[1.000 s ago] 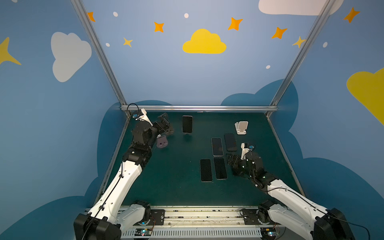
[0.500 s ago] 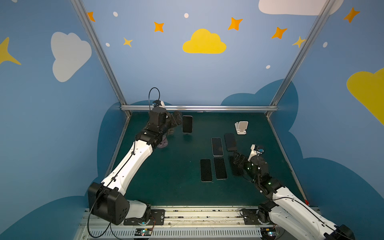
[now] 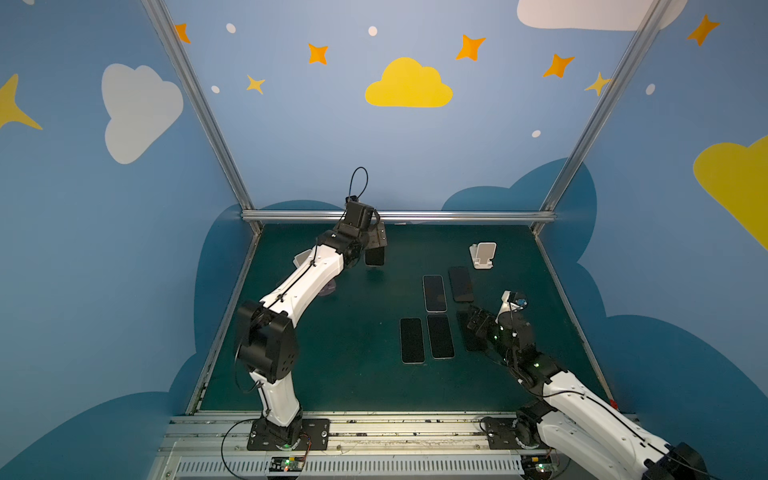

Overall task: Remove the phone from the phone stand
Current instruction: 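Lower the left gripper onto the purple-edged phone and close on it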

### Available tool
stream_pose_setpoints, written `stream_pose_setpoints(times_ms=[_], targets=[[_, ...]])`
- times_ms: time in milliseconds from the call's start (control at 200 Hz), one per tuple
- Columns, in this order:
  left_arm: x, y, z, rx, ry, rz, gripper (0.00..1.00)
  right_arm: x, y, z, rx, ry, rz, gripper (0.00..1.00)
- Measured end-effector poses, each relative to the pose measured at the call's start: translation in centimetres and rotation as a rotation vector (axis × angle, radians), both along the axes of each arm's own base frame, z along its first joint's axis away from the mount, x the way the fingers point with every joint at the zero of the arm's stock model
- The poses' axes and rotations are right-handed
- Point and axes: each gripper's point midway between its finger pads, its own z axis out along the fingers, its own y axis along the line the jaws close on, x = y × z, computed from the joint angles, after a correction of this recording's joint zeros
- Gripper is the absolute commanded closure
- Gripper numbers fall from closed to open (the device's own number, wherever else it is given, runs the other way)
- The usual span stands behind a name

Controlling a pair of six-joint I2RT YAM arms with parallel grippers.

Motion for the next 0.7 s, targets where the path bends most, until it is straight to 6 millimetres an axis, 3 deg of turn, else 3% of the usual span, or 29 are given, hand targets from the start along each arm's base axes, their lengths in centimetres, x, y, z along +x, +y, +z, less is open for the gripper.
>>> stream_pose_setpoints(times_ms=[315,701], targets=[[4.3,-0.8,-6.1,0.188,0.076,0.066,0.00,0.0,0.0,-0.7,-0.008,0.022,-0.003,0.11],[6.3,-1.8,-8.8,0.248,0.072,0.068,0.00,0.2,0.0,-1.5,-0.017,0.059,-0.010,0.11]])
